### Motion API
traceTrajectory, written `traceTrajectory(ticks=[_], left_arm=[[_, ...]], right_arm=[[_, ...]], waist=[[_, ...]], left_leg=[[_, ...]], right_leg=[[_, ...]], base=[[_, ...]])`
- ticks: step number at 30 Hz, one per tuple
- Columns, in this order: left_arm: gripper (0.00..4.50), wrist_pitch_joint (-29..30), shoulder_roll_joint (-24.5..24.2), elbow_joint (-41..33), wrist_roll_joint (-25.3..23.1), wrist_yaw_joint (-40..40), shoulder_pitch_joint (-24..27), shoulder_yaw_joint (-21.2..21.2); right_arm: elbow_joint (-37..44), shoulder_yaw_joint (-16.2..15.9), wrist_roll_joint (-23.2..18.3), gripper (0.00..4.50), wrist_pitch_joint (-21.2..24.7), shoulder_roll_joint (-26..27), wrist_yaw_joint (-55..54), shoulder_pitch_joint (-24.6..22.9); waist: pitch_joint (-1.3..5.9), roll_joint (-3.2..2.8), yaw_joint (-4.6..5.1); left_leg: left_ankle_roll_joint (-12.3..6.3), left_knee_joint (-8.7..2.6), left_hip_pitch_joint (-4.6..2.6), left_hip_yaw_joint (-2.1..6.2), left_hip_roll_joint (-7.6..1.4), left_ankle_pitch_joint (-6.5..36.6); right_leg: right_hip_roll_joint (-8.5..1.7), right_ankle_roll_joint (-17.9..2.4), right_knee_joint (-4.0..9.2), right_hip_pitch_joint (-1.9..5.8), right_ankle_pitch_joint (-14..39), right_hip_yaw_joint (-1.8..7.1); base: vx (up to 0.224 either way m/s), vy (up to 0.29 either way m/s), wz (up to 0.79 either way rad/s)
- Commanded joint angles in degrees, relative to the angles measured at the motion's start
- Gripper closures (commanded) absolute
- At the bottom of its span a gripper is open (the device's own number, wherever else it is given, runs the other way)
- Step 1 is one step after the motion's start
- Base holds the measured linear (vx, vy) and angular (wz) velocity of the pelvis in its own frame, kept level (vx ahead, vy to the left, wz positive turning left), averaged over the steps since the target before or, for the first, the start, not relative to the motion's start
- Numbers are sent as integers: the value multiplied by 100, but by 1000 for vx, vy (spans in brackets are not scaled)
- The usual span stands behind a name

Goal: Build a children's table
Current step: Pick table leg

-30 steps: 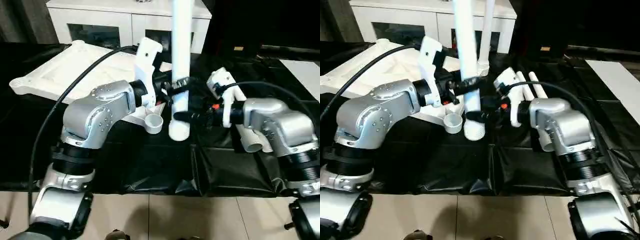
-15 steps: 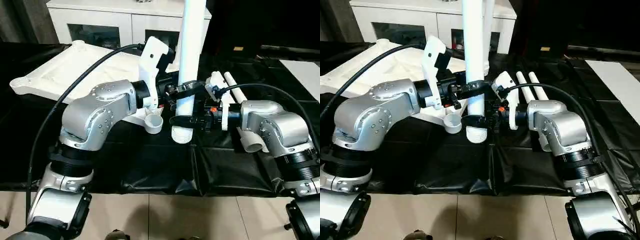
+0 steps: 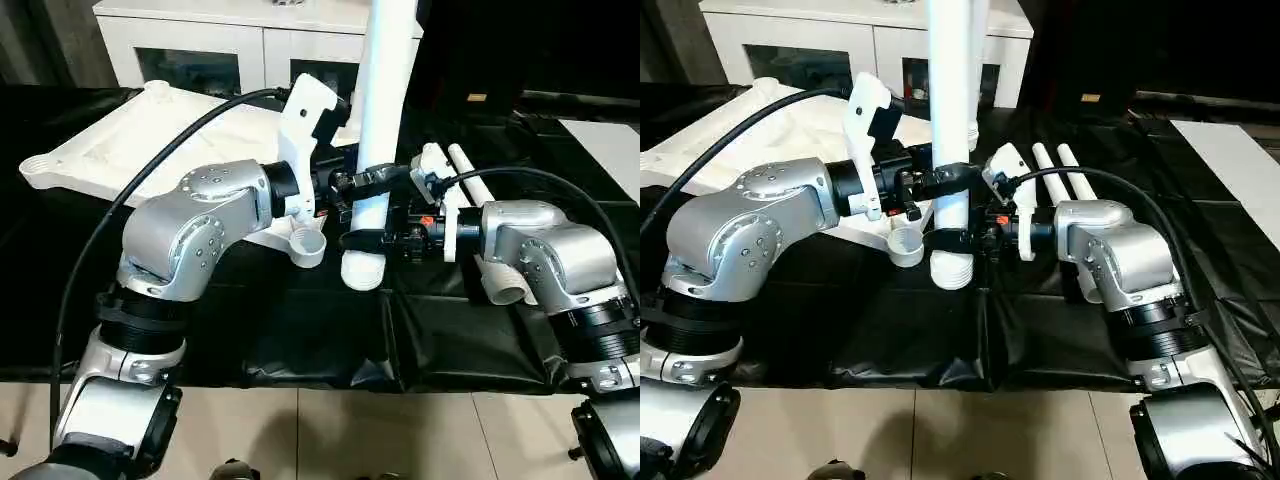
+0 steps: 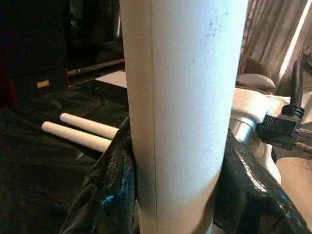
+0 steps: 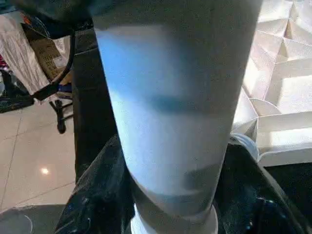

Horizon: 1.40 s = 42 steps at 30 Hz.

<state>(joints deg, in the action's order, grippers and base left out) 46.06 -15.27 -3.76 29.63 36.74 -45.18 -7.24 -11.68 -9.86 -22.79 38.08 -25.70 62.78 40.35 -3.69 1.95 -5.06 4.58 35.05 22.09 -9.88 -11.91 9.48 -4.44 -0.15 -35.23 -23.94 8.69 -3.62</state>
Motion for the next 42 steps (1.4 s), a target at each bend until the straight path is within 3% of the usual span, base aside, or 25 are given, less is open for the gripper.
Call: traceTrajectory(ticks=[1, 3, 4, 6, 7, 8, 9, 12, 13, 15, 17, 18, 19, 20, 23, 26, 27, 28, 29, 30, 31, 34, 37, 38, 42], left_arm=[[264, 7, 29, -152, 10, 95, -20, -114], [264, 2, 35, -142, 10, 95, -24, -110], [264, -2, 35, -140, 7, 95, -23, -107], [264, -15, 38, -131, -9, 88, -21, -104], [229, 14, 49, -101, -28, 30, -23, -85], [194, 131, 98, -10, 20, -90, -27, 30], [194, 131, 98, -10, 20, -90, -27, 30], [173, 309, 38, 47, 164, -52, 43, 177], [173, 319, 21, 37, 187, -19, 52, 184], [148, 375, -18, 16, 320, 90, 76, 266], [141, 367, -18, 43, 379, 96, 33, 366], [116, 356, -30, 41, 393, 108, 35, 392], [116, 336, -31, 45, 392, 113, 37, 403], [108, 222, -14, 59, 365, 92, 54, 449], [95, -24, 29, 45, 320, 21, 135, 566], [95, -479, 51, -211, 67, -361, 580, 799], [95, -816, 100, -333, -283, -873, 985, 966], [95, -1236, 122, -443, -766, -1466, 1486, 1116], [95, -1424, 113, -501, -1033, -1759, 1755, 1164], [95, -1548, 140, -584, -1312, -2145, 2086, 1264], [95, -1741, 258, -773, -1734, -2783, 2623, 1489], [95, -1685, 363, -1175, -2024, -3143, 3211, 1583], [95, -1814, 472, -1509, -2256, -3343, 3629, 1615], [95, -2064, 552, -1617, -2419, -3502, 3833, 1606], [95, -2599, 757, -1418, -2521, -3760, 3904, 1452]], right_arm=[[81, -37, -27, 260, -7, -6, 31, -45], [79, -30, -28, 262, -8, 1, 24, -51], [87, -17, -34, 262, -5, 12, 7, -62], [99, 5, -37, 262, -3, 32, -22, -80], [112, 30, -35, 262, -4, 49, -64, -98], [137, 64, -31, 262, -14, 71, -130, -131], [137, 64, -31, 262, -14, 71, -130, -131], [265, 230, -75, 264, 7, 76, -301, -255], [286, 258, -85, 264, 13, 67, -318, -273], [387, 375, -117, 264, 21, 10, -386, -365], [492, 532, -182, 264, 65, -57, -445, -461], [534, 574, -196, 264, 75, -71, -472, -501], [550, 592, -196, 264, 73, -79, -488, -519], [592, 653, -197, 264, 73, -104, -540, -576], [649, 770, -153, 264, 45, -154, -684, -679], [572, 1101, 92, 264, -150, -118, -1371, -801], [545, 1225, 461, 264, -376, -29, -2057, -887], [649, 1386, 783, 264, -850, 190, -2743, -1059], [793, 1463, 956, 264, -1125, 327, -3104, -1195], [1061, 1512, 1094, 264, -1184, 493, -3453, -1403], [1604, 1524, 1079, 264, -903, 792, -3726, -1839], [2016, 1614, 875, 264, -676, 1284, -3995, -2296], [2201, 1468, 963, 264, -904, 1534, -4207, -2714], [2256, 1189, 1129, 264, -1239, 1577, -4318, -2988], [2148, 1008, 1393, 264, -1617, 1877, -4618, -3159]], waist=[[477, 51, 4], [472, 52, 6], [474, 6, -4], [478, 27, 6], [477, 30, 5], [477, -46, -9], [478, -7, 7], [480, -60, 1], [487, -44, 2], [487, -145, -10], [485, -120, -1], [487, -173, -21], [487, -162, -9], [487, -251, -20], [476, -187, -2], [494, -217, -3], [472, -177, 35], [482, -124, 37], [497, -158, 43], [469, -147, 108], [495, -149, 112], [481, -164, 165], [432, -186, 148], [397, -187, 139], [375, -198, 183]], left_leg=[[-34, -362, -89, -27, -71, 908], [-31, -364, -87, -26, -72, 918], [-15, -364, -93, -19, -72, 936], [-8, -365, -93, -21, -72, 949], [-9, -365, -92, -22, -72, 944], [12, -367, -94, -8, -70, 946], [13, -363, -92, -19, -65, 975], [56, -371, -101, -10, -62, 1024], [60, -370, -97, -10, -59, 1016], [90, -373, -110, 6, -55, 1107], [83, -377, -109, 3, -50, 1184], [82, -373, -121, 10, -49, 1209], [70, -374, -105, 10, -45, 1217], [88, -374, -113, 26, -46, 1228], [51, -375, -101, 11, -34, 1298], [58, -372, -93, 23, -51, 1215], [102, -386, -56, 20, -56, 1185], [131, -367, -76, -4, -31, 1241], [184, -380, -63, 21, -72, 1154], [182, -402, -44, 5, -19, 1258], [143, -387, -87, 1, -23, 1267], [17, -440, -60, 25, -50, 1352], [32, -481, -136, 46, -87, 1909], [72, -480, -179, 49, -66, 2248], [136, -503, -157, 92, -26, 2531]], right_leg=[[-263, -1104, 345, 346, 1280, 202], [-263, -1097, 349, 344, 1309, 201], [-267, -1099, 346, 344, 1318, 200], [-259, -1104, 350, 345, 1277, 198], [-260, -1107, 347, 345, 1259, 200], [-265, -1123, 334, 347, 1235, 198], [-251, -1125, 351, 346, 1199, 197], [-249, -1154, 355, 351, 1150, 196], [-243, -1169, 344, 359, 1108, 194], [-240, -1228, 340, 356, 1037, 189], [-233, -1239, 354, 370, 1031, 186], [-236, -1256, 343, 365, 1043, 185], [-233, -1244, 351, 378, 1051, 181], [-238, -1247, 345, 371, 1058, 177], [-232, -1230, 395, 386, 1148, 176], [-251, -1147, 390, 381, 1307, 177], [-250, -1055, 405, 380, 1427, 171], [-241, -859, 445, 358, 1814, 164], [-271, -779, 426, 355, 1777, 177], [-212, -555, 474, 342, 2089, 143], [-206, -428, 486, 325, 2155, 164], [-188, -424, 501, 301, 2024, 159], [-190, -453, 570, 206, 2471, 143], [-184, -325, 638, 148, 2809, 139], [-207, -27, 733, 161, 3281, 95]], base=[[0, 0, 0], [0, 0, 0], [0, 0, 0], [0, 0, 0], [0, 0, 0], [0, 0, 0], [0, 0, 0], [0, 0, 0], [0, 0, 0], [0, 0, 0], [0, 0, 0], [0, 0, 0], [0, 0, 0], [0, 0, 0], [0, 0, 0], [0, 0, 0], [0, 0, 0], [0, 0, 0], [0, 0, 0], [0, 0, 0], [0, 0, 0], [0, 0, 0], [0, 0, 0], [0, 0, 0], [0, 0, 0]])
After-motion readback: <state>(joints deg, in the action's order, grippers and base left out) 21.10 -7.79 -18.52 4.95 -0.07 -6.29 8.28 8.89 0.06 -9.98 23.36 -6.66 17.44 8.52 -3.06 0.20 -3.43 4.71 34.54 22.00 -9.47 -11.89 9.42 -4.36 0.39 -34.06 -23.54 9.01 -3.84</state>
